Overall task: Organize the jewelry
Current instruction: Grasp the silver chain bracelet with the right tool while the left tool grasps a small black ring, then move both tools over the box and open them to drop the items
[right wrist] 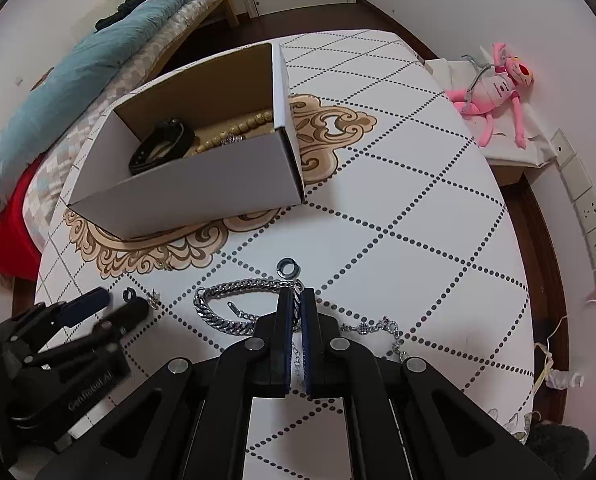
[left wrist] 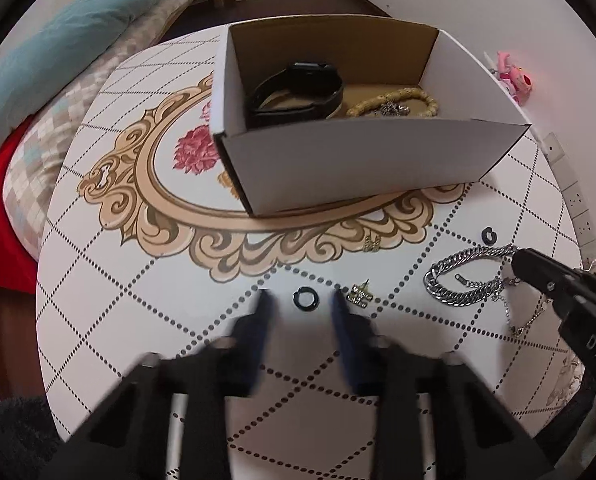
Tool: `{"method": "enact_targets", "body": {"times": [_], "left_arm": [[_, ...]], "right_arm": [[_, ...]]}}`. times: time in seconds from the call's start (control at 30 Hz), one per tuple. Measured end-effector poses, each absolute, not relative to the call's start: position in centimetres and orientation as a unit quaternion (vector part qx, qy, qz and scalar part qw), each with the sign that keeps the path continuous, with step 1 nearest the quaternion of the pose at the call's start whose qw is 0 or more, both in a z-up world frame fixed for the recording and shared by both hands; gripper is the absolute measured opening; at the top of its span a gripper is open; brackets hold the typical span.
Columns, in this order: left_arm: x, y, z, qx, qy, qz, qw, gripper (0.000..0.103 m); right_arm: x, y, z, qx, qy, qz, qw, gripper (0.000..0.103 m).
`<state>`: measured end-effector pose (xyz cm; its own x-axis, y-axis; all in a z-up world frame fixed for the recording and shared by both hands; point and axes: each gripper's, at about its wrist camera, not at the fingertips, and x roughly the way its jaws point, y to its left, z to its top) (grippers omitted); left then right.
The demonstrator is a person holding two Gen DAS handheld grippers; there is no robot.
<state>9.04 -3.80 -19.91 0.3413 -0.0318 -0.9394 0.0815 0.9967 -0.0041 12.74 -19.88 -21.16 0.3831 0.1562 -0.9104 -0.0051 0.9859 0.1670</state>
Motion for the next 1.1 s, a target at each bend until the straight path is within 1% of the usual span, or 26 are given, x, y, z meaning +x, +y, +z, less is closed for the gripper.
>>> {"method": "enact_targets", "body": {"times": [0.03, 0.3, 0.47, 0.77, 0.93, 1.1], "left_arm": [[9.1, -3.8, -19.9, 0.020, 0.573, -0.036, 0.819, 0.010], [8.8, -3.0, -19.0, 0.017, 0.560, -0.034, 0.828, 0.010], [7.8, -2.5, -15.8, 0.014, 0.529, -0.032, 0.848, 0.010], [7.7, -2.9, -8.7, 0.008, 0.466, -0.050, 0.883, 0.010], [8.9, -2.8, -6.3, 0.005, 0.449, -0.060, 0.891, 0.010], [11.6, -2.4, -5.4, -0.007, 0.451, -0.070, 0.890, 0.010]], "right_arm": [[12.7, -19.9, -21.2, 0.069, 0.554, 0.049, 0.828, 0.004], [12.6, -19.5, -19.9, 0.074, 0.544, 0.063, 0.833, 0.004], [12.4, -18.9, -17.9, 0.077, 0.531, 0.085, 0.840, 0.004], [12.4, -18.0, -12.7, 0.082, 0.503, 0.132, 0.850, 0.004], [13.5, -18.5, -8.6, 0.092, 0.474, 0.150, 0.863, 0.004], [16.6, -18.8, -5.3, 0.091, 0.449, 0.157, 0.875, 0.004]]}}
